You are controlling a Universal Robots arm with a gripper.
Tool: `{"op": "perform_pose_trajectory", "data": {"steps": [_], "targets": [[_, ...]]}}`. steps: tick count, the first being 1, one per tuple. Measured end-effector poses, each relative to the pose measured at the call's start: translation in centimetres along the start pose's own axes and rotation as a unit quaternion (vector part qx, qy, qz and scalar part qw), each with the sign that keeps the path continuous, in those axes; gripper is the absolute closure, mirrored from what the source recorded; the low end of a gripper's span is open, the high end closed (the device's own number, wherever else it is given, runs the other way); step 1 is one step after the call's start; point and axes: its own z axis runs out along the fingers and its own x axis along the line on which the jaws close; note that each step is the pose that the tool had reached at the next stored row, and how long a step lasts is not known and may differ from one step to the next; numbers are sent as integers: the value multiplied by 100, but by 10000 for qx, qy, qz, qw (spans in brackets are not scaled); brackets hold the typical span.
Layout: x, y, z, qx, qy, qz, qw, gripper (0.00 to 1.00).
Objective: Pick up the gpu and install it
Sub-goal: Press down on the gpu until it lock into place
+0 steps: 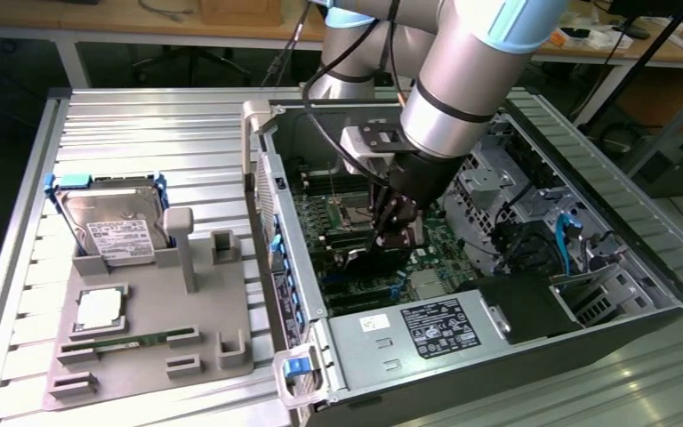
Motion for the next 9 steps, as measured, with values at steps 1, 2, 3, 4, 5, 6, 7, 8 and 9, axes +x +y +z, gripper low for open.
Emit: {"op": "perform_pose_trajectory", "data": {"steps": [1,2,3,4,5,6,7,8,9], "targets": [[-5,-2,23,0,0,0,10000,89],[-8,-4,37,-1,2,0,10000,89],[-9,-5,47,0,2,0,10000,89],[-9,-6,55,2,0,0,10000,89],[-9,-6,62,1,1,0,10000,89],[-9,-6,64,1,2,0,10000,89],[-9,-6,61,1,2,0,10000,89],[-9,-2,32,3,-3,0,10000,89],[-9,18,-60,2,-1,0,10000,89]]}}
